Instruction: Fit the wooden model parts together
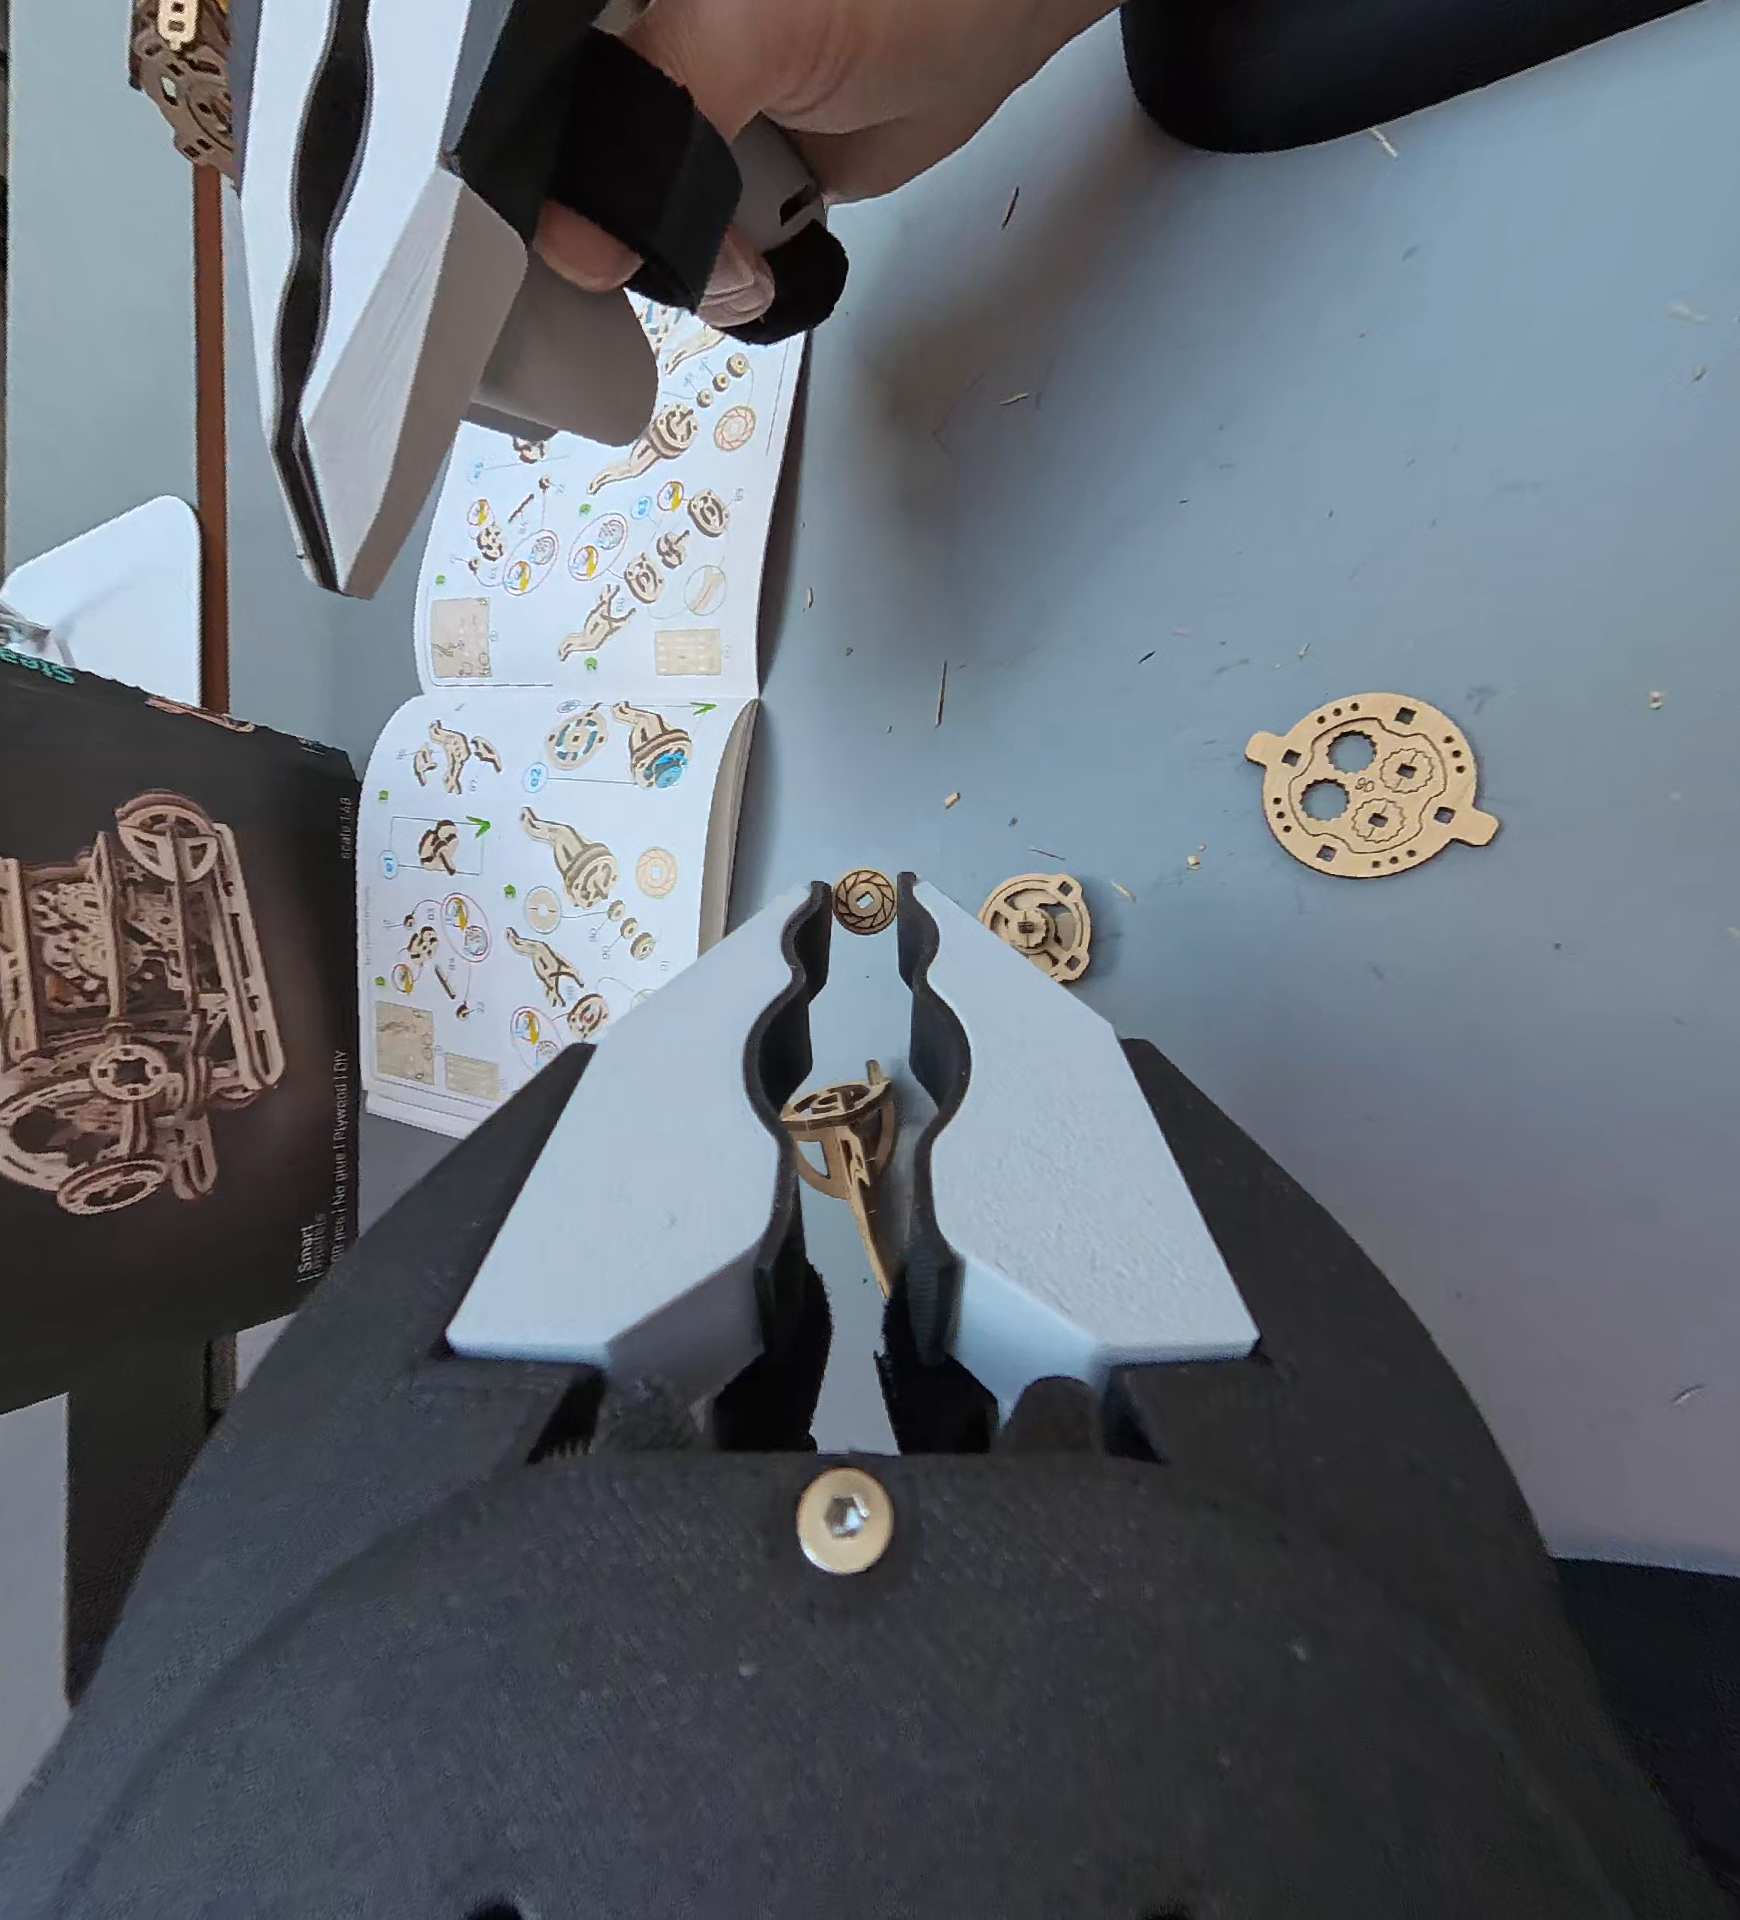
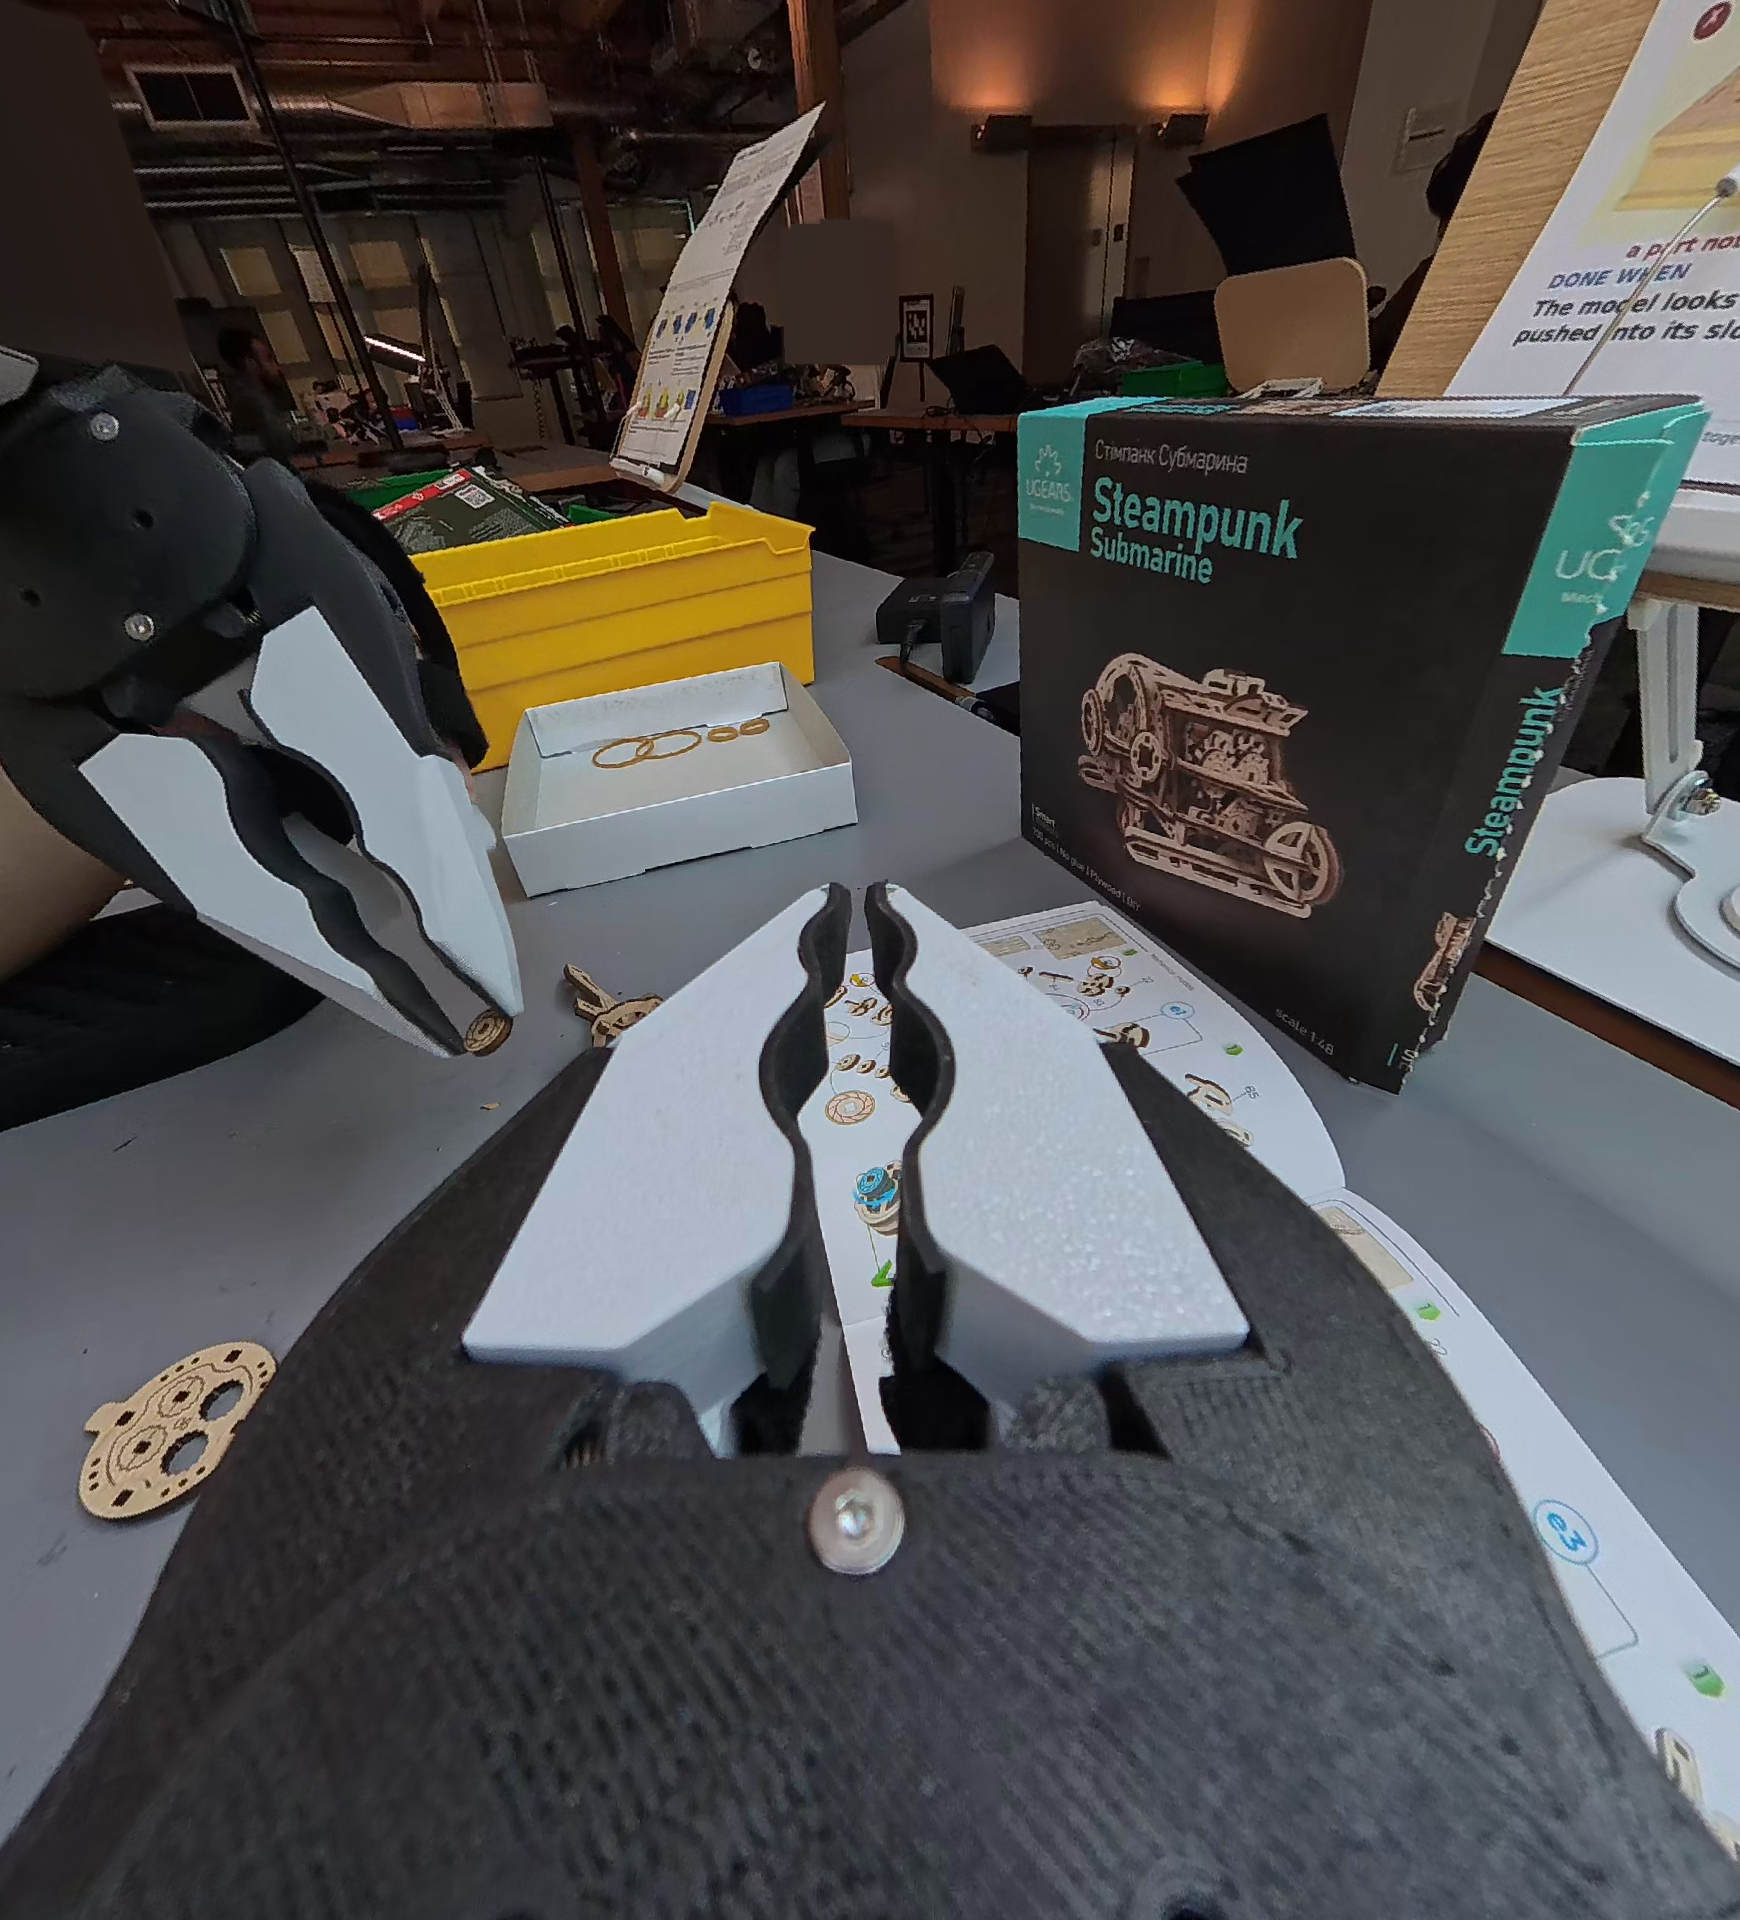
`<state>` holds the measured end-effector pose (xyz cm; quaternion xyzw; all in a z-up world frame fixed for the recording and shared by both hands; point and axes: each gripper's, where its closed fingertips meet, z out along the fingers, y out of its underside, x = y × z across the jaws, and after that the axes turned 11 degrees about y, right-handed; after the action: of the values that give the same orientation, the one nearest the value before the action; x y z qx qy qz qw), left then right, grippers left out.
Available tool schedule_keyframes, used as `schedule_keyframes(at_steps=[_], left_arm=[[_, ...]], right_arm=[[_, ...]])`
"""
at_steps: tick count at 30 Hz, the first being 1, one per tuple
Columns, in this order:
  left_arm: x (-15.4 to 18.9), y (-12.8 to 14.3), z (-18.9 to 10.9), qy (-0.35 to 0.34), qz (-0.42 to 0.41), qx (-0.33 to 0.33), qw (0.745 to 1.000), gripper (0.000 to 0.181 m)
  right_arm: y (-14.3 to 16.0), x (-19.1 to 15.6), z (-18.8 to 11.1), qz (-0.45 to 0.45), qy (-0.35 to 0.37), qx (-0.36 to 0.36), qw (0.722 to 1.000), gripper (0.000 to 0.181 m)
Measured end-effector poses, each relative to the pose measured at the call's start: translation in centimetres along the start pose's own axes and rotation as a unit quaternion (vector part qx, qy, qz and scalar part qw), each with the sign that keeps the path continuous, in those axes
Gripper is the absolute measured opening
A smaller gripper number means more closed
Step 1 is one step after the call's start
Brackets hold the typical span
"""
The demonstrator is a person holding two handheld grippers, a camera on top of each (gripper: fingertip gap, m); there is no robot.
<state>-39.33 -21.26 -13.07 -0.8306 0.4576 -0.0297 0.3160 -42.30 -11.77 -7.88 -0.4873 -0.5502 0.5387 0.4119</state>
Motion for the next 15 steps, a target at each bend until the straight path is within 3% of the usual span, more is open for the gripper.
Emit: schedule_keyframes(at_steps=[6, 15], left_arm=[[0.50, -0.84, -0.01, 0.037, -0.036, 0.044, 0.998, 0.011], [0.47, -0.57, 0.44, 0.035, -0.038, 0.031, 0.998, 0.011]], right_arm=[[0.06, -0.05, 0.03, 0.000, -0.001, -0.001, 1.000, 0.003], [0.09, -0.13, 0.05, 0.000, -0.003, -0.002, 1.000, 0.003]])
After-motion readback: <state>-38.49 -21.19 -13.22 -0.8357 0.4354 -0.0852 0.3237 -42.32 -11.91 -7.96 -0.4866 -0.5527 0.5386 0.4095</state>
